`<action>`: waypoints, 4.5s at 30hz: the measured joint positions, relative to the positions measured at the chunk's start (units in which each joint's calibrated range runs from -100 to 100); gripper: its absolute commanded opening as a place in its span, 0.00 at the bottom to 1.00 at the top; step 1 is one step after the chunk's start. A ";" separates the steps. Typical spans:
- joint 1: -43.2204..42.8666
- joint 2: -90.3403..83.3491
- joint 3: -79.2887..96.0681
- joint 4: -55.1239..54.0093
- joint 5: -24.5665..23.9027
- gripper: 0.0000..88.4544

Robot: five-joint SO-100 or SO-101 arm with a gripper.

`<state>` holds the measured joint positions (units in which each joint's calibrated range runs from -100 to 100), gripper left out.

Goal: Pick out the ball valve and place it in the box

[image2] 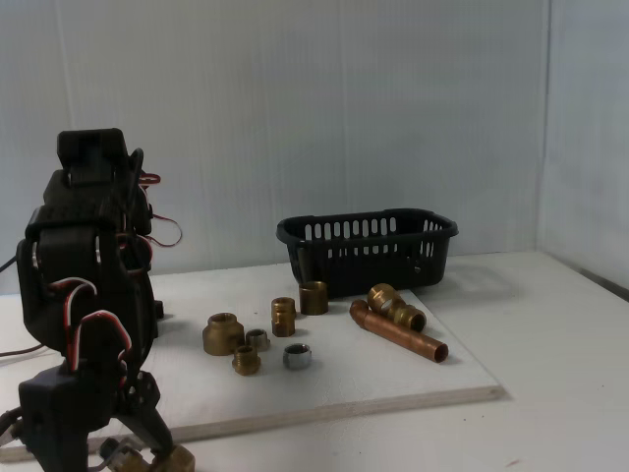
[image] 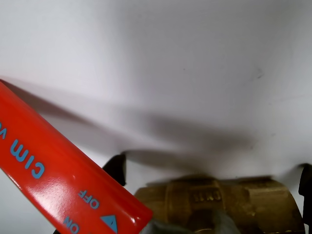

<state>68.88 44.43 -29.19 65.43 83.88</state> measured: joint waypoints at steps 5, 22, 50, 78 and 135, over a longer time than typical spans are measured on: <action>0.00 0.00 0.00 0.09 0.10 0.36; -0.07 -0.08 -0.91 0.00 0.10 0.06; -0.37 -5.51 5.27 -0.17 0.05 0.06; -1.33 -12.03 10.89 0.69 -1.45 0.06; -6.82 -20.42 16.98 5.42 -5.01 0.01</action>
<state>62.06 24.02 -12.21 70.85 78.87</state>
